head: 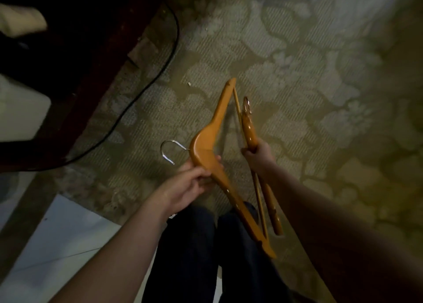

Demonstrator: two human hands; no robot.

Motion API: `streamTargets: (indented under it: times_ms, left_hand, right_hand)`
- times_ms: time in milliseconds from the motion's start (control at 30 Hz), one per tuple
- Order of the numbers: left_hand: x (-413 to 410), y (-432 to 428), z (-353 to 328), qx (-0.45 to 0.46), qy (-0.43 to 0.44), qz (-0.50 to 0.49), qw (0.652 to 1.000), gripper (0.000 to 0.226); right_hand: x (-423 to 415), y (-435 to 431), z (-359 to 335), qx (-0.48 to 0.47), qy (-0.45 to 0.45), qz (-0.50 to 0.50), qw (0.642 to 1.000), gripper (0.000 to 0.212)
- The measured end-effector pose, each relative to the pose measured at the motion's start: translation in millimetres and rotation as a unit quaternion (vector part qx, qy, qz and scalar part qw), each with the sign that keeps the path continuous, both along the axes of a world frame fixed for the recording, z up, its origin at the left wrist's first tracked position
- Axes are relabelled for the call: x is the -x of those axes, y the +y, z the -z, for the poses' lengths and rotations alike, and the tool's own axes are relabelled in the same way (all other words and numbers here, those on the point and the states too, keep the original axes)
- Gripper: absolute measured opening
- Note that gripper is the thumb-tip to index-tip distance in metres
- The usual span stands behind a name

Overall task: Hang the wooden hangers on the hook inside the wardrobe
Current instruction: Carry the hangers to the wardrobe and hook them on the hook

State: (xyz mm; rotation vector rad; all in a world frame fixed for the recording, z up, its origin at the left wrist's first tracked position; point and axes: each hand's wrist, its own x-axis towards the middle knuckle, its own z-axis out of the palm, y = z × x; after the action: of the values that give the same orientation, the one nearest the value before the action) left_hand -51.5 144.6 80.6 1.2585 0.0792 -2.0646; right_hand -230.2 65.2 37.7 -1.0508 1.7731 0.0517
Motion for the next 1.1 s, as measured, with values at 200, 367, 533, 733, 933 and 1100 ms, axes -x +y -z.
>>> streamTargets:
  times_ms: [200, 367, 533, 733, 933, 1100]
  left_hand:
    - [6.6, -19.5, -96.9, -0.023, -0.146, -0.056, 0.987, 0.014]
    - [-10.6, -32.8, -202.5, 0.015, -0.177, -0.117, 0.977, 0.013]
    - [-44.7, -25.8, -323.2, 0.045, -0.252, -0.093, 0.962, 0.007]
    - [-89.4, 9.5, -451.3, 0.095, -0.3, -0.079, 0.946, 0.008]
    - [-119.1, 69.8, -506.5, 0.089, -0.354, -0.068, 0.929, 0.012]
    - [-130.6, 115.4, -511.5, 0.054, -0.365, -0.072, 0.927, 0.016]
  right_hand:
    - [-7.0, -10.3, -104.7, 0.031, -0.038, -0.007, 0.999, 0.025]
    - [-19.6, -17.5, -213.9, 0.08, -0.092, -0.028, 0.992, 0.006]
    - [-34.0, -13.2, -341.5, 0.103, -0.098, -0.088, 0.986, 0.012]
    - [-50.1, 11.8, -457.8, 0.089, -0.155, -0.092, 0.98, 0.021]
    - [-64.7, 28.2, -514.5, 0.082, -0.146, -0.152, 0.974, 0.013]
    - [-66.1, 19.1, -537.0, 0.06, -0.131, -0.223, 0.964, 0.01]
